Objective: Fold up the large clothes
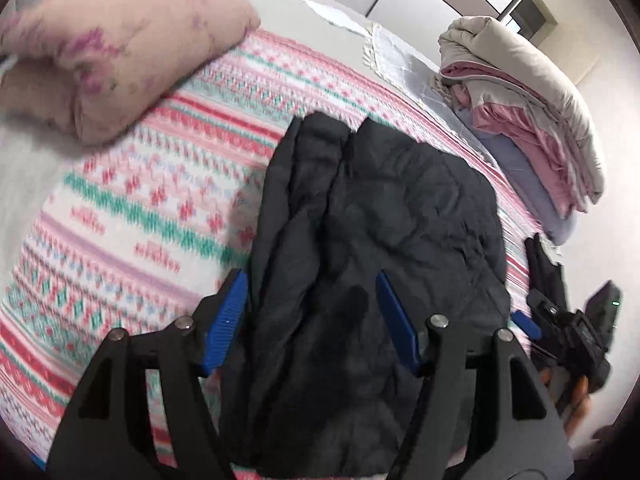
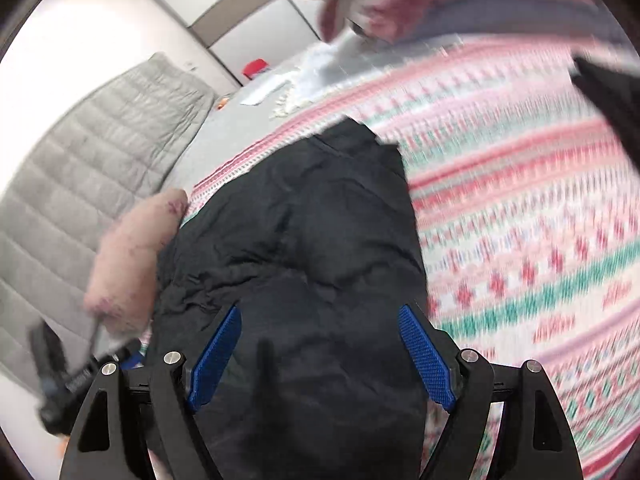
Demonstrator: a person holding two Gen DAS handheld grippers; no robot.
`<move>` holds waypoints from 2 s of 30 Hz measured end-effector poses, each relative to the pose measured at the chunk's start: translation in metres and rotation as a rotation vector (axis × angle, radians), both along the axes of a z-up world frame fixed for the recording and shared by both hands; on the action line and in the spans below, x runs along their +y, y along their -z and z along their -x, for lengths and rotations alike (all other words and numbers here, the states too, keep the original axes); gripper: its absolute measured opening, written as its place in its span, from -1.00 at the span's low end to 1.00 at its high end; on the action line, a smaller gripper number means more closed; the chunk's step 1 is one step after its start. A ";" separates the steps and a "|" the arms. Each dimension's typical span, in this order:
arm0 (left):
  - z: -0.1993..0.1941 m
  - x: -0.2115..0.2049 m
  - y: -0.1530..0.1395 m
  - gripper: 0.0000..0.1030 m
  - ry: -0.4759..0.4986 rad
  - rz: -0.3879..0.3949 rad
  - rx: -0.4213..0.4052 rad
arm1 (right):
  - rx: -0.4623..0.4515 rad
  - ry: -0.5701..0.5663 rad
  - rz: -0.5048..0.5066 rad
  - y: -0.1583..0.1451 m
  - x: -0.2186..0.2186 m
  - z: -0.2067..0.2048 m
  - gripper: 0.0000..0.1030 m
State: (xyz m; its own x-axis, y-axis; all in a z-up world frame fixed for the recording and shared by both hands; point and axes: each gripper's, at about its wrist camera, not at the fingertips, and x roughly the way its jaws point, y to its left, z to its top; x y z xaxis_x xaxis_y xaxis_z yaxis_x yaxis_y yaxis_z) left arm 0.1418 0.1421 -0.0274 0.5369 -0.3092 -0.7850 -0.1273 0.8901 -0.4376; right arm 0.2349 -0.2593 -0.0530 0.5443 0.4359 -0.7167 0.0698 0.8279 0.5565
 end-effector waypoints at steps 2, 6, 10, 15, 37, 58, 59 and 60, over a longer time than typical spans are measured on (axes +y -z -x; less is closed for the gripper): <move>0.008 0.004 0.005 0.36 0.025 0.051 0.033 | 0.012 -0.001 -0.008 -0.003 -0.008 0.001 0.61; 0.022 -0.003 0.022 0.48 0.066 0.053 0.109 | 0.026 -0.025 -0.010 -0.005 -0.014 0.018 0.61; 0.029 -0.009 0.035 0.63 0.095 0.035 0.138 | 0.083 -0.043 -0.024 0.008 -0.019 0.026 0.61; 0.031 -0.011 0.048 0.75 0.072 0.093 0.168 | 0.186 -0.058 -0.072 0.036 -0.025 0.033 0.61; 0.029 -0.030 0.058 0.59 0.043 0.185 0.140 | 0.225 -0.039 -0.292 0.078 -0.024 0.023 0.69; 0.034 -0.032 0.030 -0.49 0.000 0.114 -0.008 | -0.031 -0.104 0.088 0.004 0.038 0.038 -0.40; 0.034 -0.034 0.027 -0.51 -0.001 0.101 -0.022 | -0.052 -0.109 0.125 -0.001 0.043 0.040 -0.41; 0.034 -0.035 0.023 -0.52 -0.002 0.089 -0.035 | -0.071 -0.112 0.162 -0.006 0.048 0.042 -0.43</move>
State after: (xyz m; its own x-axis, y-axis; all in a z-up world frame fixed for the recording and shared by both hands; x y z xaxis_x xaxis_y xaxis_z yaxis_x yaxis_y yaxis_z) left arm 0.1074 0.1074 -0.0509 0.5642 -0.3758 -0.7352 -0.1122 0.8473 -0.5191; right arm 0.1927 -0.2115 -0.0472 0.5508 0.3787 -0.7437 -0.0623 0.9073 0.4159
